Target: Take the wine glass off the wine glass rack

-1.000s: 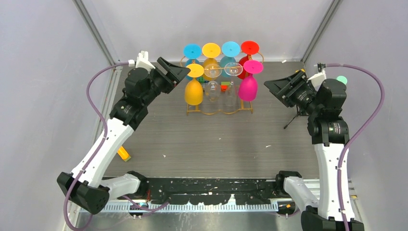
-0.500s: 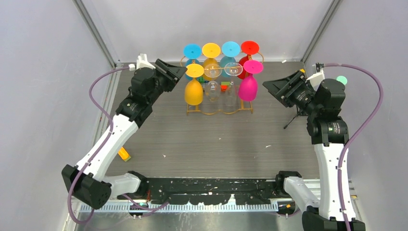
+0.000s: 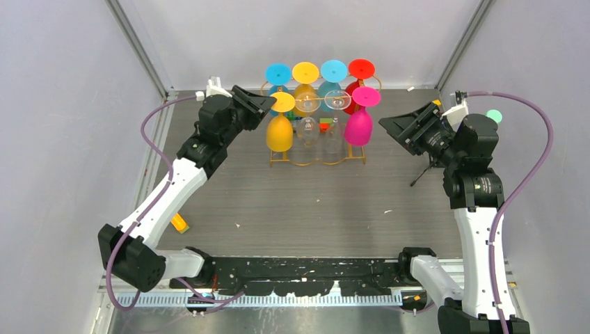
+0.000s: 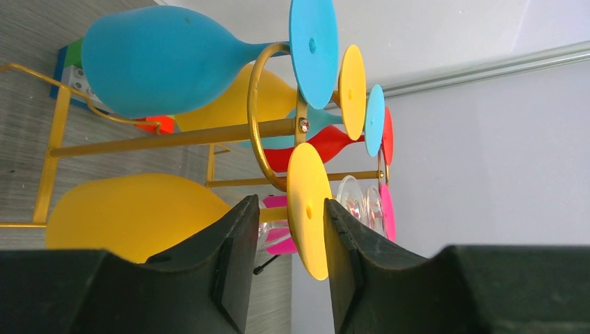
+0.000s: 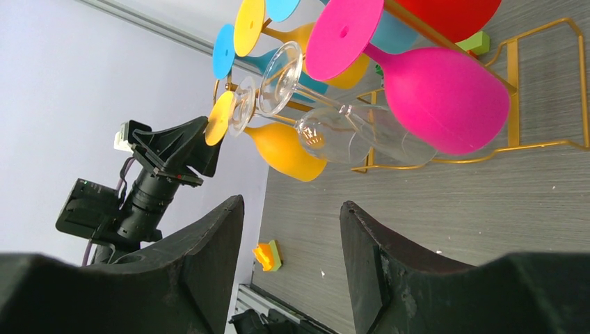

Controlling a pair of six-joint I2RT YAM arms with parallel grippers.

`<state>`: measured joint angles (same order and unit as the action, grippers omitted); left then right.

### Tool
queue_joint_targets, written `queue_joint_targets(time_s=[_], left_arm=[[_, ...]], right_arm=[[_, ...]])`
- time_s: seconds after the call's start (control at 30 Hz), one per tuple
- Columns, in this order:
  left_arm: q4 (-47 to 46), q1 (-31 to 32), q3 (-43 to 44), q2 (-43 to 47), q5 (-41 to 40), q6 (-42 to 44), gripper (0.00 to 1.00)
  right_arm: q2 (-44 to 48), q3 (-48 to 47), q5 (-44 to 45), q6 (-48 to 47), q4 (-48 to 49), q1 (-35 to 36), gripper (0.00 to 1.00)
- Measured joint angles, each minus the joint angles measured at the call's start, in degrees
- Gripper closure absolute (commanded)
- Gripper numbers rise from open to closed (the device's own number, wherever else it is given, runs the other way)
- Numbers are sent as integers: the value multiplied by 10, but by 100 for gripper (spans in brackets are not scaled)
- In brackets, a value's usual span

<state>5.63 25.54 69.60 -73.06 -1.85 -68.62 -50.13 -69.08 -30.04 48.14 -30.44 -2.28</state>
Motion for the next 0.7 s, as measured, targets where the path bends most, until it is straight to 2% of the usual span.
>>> queue_joint_targets(time_s=[0.13, 0.3, 0.5, 0.7], left_arm=[[-2, 0, 0, 0, 0, 0, 60], [-3, 0, 0, 5, 0, 5, 72], [-8, 0, 0, 10, 0, 10, 80], [-19, 0, 0, 9, 7, 10, 81]], right_arm=[[0, 0, 3, -2, 0, 3, 42], [0, 0, 4, -4, 0, 5, 42], [0, 0, 6, -6, 0, 5, 42], [0, 0, 11, -6, 0, 6, 42]])
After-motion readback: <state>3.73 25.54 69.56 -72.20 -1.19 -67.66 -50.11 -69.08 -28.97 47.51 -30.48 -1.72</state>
